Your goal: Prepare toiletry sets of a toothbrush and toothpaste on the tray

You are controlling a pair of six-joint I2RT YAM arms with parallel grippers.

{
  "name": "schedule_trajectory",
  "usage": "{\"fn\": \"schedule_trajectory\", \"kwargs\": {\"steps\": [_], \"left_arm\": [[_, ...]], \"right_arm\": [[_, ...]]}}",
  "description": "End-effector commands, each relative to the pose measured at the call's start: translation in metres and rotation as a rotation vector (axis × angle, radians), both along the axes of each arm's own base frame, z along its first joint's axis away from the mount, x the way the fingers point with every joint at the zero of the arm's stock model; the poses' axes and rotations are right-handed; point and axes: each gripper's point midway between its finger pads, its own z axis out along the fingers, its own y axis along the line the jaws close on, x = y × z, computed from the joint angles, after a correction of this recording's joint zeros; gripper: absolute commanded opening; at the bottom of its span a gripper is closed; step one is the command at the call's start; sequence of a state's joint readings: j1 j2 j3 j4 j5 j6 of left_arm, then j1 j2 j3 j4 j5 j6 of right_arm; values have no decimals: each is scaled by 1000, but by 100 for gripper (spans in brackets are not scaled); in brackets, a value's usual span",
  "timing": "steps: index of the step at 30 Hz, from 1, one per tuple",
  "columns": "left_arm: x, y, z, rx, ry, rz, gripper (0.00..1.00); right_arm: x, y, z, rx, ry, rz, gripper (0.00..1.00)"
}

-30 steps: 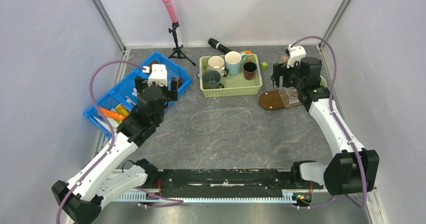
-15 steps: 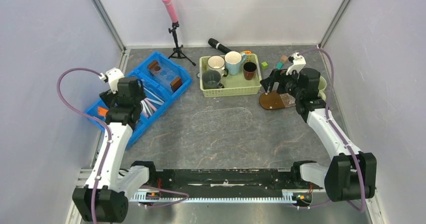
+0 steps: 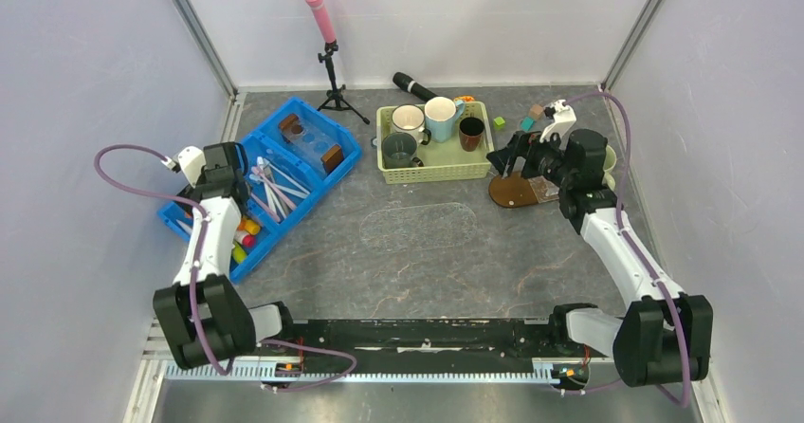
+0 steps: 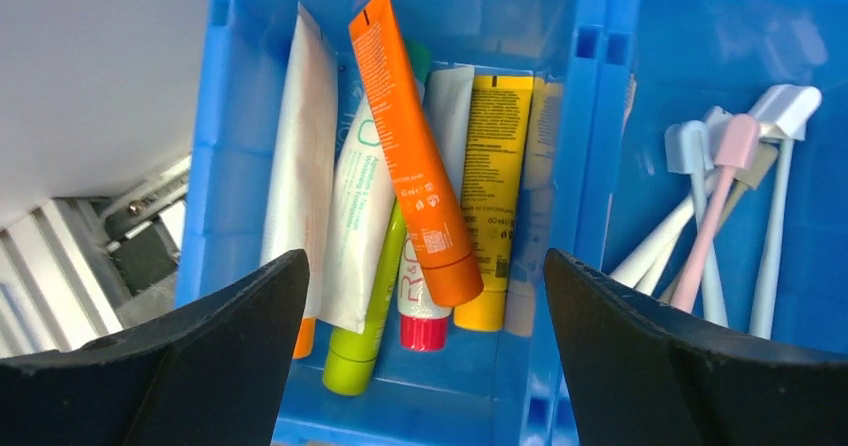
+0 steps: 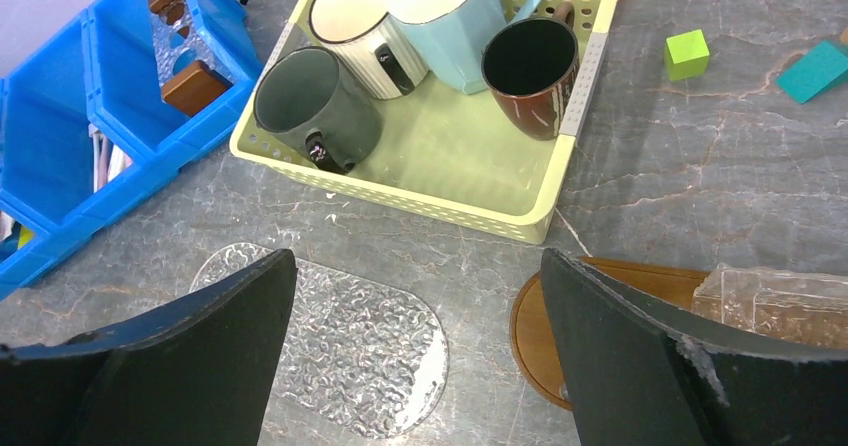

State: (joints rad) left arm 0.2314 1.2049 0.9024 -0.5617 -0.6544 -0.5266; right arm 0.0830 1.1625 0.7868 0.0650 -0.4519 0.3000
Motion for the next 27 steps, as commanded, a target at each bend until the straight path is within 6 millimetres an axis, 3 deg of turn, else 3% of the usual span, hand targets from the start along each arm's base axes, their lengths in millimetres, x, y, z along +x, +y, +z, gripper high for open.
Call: {"fn": "schedule_trajectory", "kwargs": {"steps": [1,6,10,27], "left_arm": [[23,11,-8,-88,-126,83,90],[32,16,-24,-131,-114,93,78],[27,18,-42,-168,-92,125,71],[32,22,-91,-280,-27,149,60]], "right_arm": [[-4,-1,20,-10,-60,7,98],[-6,-2,21,-18,-64,7,98],[-6,-2,20,-24,-64,11,98],[-6,-3,16,-42,-60,17,98]]}}
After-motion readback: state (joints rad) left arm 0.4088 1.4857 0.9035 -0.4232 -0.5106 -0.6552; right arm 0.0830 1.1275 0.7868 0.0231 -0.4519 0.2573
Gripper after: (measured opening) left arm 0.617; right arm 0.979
